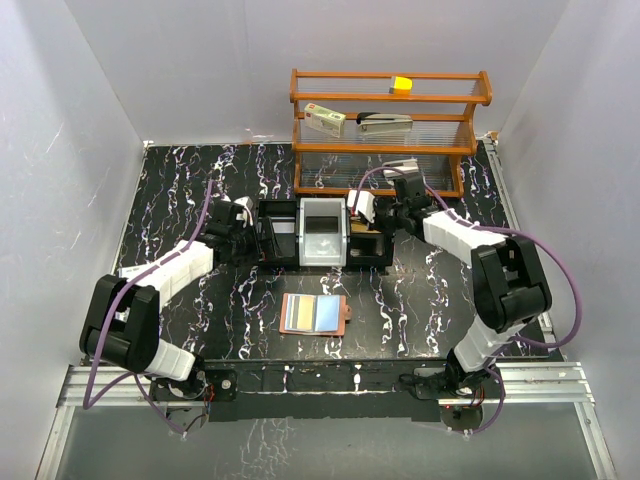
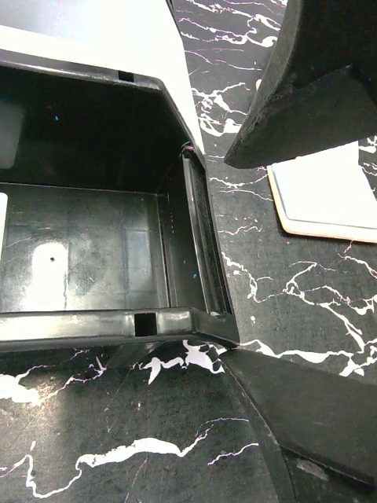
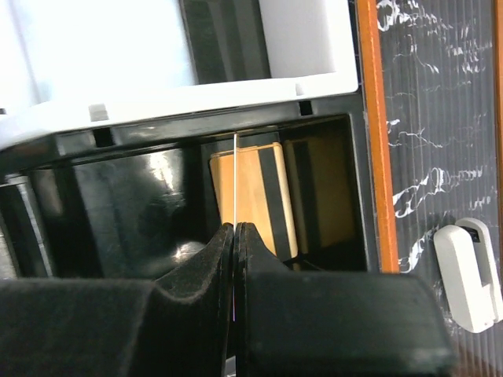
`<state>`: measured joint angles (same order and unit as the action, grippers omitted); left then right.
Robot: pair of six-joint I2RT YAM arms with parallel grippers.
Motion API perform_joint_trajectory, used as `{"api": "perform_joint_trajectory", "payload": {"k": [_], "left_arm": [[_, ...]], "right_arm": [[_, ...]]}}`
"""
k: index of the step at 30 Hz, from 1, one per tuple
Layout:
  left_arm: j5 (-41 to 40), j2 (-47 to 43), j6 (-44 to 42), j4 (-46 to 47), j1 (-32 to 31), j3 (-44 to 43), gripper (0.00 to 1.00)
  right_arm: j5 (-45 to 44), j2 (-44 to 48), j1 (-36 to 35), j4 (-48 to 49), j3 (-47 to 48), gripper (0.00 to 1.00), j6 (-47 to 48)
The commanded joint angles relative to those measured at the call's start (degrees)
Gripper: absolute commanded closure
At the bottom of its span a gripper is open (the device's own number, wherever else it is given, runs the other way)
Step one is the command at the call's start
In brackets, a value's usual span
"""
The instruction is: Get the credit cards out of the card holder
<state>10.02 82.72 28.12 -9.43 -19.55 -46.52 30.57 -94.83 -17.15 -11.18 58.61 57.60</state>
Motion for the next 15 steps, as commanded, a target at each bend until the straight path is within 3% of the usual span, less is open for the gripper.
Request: {"api": "perform_joint_trajectory", "payload": {"k": [1,7,15], "left_arm": [[2.5,-2.5,-0.6,-0.6,0.5,-2.1,0.03],[3.6,-3.0,0.0,-0.1,0.6,-1.8,0.03],[4.0,-2.6,0.0,-0.2,0.6,-2.5,0.03]], "right_arm": [[-0.1,-2.3,0.1,1.5,4.9,1.00,3.8],[-1.7,-4.6,0.3,3.5,5.1,1.00,5.9],[-4.1,-8.7,0.3,4.7,6.3,0.92,8.1]]}}
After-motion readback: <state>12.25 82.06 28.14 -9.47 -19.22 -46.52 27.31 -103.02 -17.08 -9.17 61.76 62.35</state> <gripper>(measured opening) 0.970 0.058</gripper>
